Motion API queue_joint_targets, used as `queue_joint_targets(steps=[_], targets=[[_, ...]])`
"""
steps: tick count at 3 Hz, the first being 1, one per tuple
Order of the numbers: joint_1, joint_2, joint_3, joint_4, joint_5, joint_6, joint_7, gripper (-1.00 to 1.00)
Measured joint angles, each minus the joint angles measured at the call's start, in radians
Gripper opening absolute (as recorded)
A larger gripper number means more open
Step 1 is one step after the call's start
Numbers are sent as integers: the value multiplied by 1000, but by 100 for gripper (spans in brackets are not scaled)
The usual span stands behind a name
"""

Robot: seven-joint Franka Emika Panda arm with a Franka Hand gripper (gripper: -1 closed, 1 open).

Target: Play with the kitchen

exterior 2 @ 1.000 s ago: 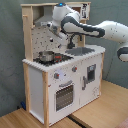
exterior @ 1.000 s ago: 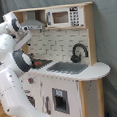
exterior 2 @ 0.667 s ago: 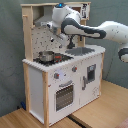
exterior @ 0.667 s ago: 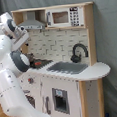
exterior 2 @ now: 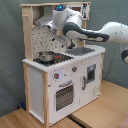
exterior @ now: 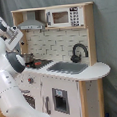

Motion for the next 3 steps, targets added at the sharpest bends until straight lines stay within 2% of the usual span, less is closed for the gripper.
queue_joint_targets(steps=[2, 3], targets=[[77, -3, 1, -2, -179, -9, -78, 100], [137, -19, 2, -5, -270, -10, -114, 100]])
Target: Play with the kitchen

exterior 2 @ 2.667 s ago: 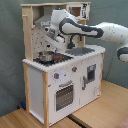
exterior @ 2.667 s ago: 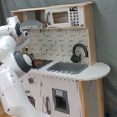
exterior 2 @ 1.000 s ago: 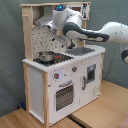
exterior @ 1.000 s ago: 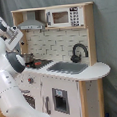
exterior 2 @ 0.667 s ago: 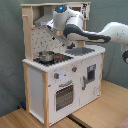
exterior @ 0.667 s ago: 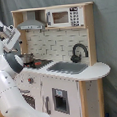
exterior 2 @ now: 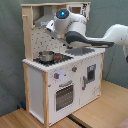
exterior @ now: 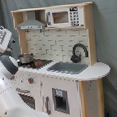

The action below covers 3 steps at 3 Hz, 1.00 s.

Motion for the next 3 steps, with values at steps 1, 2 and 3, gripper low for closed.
queue_joint_targets(steps=[1, 2, 3], targets=[[61, -30, 0, 0, -86, 0, -25, 100], [98, -52, 1, -1, -176, 8, -65, 100], [155, -70, 17, -10, -259, 11, -72, 100]])
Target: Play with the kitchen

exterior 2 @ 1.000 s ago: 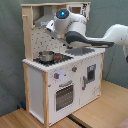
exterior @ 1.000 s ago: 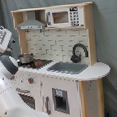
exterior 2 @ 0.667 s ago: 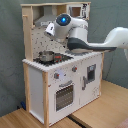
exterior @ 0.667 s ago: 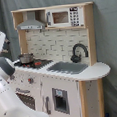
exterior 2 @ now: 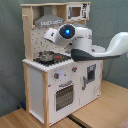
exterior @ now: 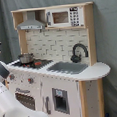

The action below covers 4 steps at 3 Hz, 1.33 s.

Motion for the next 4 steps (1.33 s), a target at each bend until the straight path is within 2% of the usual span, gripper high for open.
queue_joint_targets(steps=[1, 2, 3, 4], targets=[[70, -2, 0, -52, -72, 2, 9, 100], [98, 7, -3, -125, -136, 34, 15, 100], [110, 33, -3, -197, -197, 81, 22, 100], [143, 70, -3, -279, -249, 125, 55, 100]])
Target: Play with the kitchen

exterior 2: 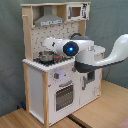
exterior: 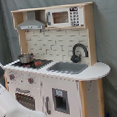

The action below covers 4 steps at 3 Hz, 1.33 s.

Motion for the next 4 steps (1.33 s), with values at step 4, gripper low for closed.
queue_joint_targets(steps=[4], targets=[[146, 186, -1, -338, -193, 104, 180, 100]])
